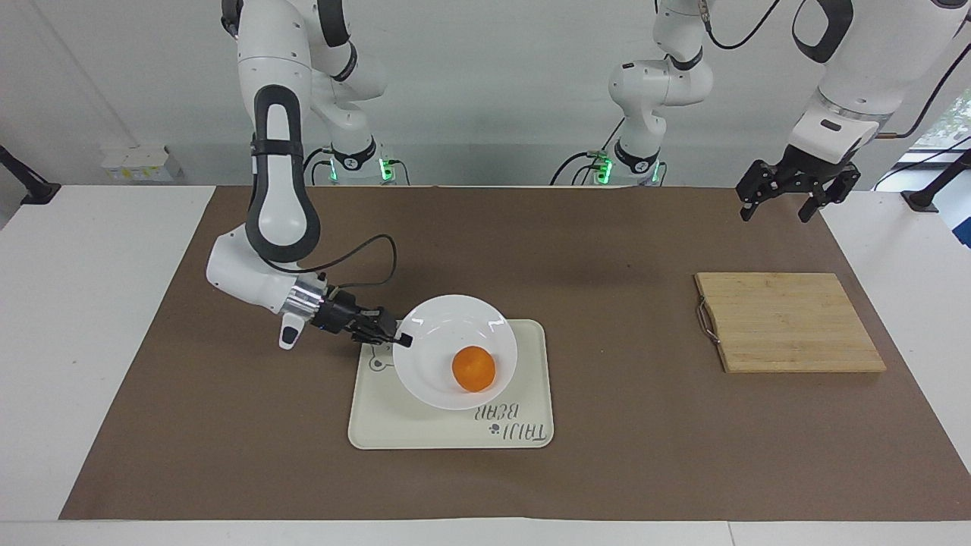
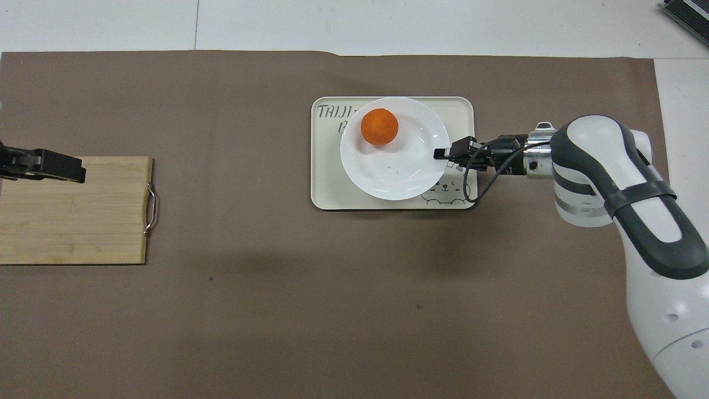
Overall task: Place orange and plate with both arms
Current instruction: 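Slide the plate with the orange onto the bear tray with the right gripper, then push the plate toward the tray center with the right gripper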
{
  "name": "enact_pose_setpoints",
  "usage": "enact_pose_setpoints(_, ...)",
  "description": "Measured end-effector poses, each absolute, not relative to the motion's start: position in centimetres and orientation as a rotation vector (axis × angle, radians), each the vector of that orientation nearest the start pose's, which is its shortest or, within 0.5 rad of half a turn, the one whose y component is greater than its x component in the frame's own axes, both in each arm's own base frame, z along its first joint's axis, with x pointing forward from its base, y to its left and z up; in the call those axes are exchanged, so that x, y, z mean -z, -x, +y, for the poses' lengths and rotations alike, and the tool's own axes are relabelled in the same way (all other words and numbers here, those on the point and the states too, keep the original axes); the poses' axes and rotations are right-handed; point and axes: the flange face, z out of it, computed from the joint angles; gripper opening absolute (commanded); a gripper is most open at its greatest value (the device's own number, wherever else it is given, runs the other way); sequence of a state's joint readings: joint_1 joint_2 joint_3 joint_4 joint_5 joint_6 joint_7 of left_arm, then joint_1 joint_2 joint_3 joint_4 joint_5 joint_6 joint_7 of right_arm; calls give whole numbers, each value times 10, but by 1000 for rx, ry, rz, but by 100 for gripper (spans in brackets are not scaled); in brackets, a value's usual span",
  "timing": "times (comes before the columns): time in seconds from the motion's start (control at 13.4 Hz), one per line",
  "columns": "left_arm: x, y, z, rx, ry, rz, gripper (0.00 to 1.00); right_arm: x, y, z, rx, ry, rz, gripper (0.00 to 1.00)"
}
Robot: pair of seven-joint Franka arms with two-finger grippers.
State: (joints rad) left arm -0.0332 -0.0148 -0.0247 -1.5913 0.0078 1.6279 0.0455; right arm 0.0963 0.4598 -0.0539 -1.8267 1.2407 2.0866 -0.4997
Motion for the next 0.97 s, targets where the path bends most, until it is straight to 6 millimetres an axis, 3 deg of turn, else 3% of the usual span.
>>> enact_pose_setpoints(0.22, -628, -555, -31, 80, 3129, 162, 100, -269, -649, 80, 49, 2152, 255, 0)
enact_pose_setpoints(0.74, -628, -555, -31, 80, 3129, 162, 100, -268, -652, 75, 100, 2166, 191, 0)
enact_pose_setpoints(0.97, -628, -555, -31, 80, 3129, 162, 100, -257, -649, 75, 110, 2192, 208, 0)
